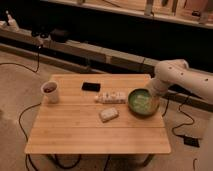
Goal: Stand the bottle upright
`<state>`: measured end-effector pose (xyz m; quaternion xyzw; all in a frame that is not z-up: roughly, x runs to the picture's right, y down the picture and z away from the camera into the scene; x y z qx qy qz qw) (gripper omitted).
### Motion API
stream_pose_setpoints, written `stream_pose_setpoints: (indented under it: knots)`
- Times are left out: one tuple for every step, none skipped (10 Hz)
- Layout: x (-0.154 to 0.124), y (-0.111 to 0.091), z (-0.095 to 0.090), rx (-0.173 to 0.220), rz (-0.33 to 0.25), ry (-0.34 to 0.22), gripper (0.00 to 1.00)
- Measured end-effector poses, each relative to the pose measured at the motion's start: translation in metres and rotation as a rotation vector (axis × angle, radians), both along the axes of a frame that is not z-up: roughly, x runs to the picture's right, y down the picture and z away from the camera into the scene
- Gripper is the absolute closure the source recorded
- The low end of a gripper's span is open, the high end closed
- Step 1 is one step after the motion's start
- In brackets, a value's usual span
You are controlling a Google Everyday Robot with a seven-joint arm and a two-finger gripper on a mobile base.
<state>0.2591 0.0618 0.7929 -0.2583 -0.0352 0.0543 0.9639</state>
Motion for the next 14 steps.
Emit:
stream_pose_setpoints:
  knots:
    - [0.000, 0.000, 0.000, 0.000, 0.000, 0.000, 0.20]
    - [0.000, 0.000, 0.000, 0.000, 0.000, 0.000, 0.20]
    - [0.000, -0.001, 0.000, 0.001, 0.000, -0.001, 0.20]
    - [-0.005, -0.009, -0.002, 0.010, -0.017, -0.005, 0.20]
    - [-0.019, -0.021, -0.003, 0.024, -0.041, -0.020, 0.20]
    - [-0.052, -0.042, -0.005, 0.053, -0.097, -0.052, 0.20]
    - [-0.074, -0.053, -0.007, 0.068, -0.124, -0.075, 0.20]
    - [-0.096, -0.064, -0.010, 0.082, -0.160, -0.094, 0.20]
    - [-0.117, -0.070, -0.012, 0.078, -0.182, -0.116, 0.20]
    - [-0.136, -0.070, -0.013, 0.064, -0.199, -0.136, 0.20]
    - [-0.136, -0.070, -0.013, 0.063, -0.201, -0.136, 0.20]
    - [-0.133, -0.070, -0.014, 0.060, -0.199, -0.132, 0.20]
    - [-0.131, -0.069, -0.014, 0.060, -0.198, -0.129, 0.20]
    - [-0.137, -0.070, -0.014, 0.061, -0.202, -0.137, 0.20]
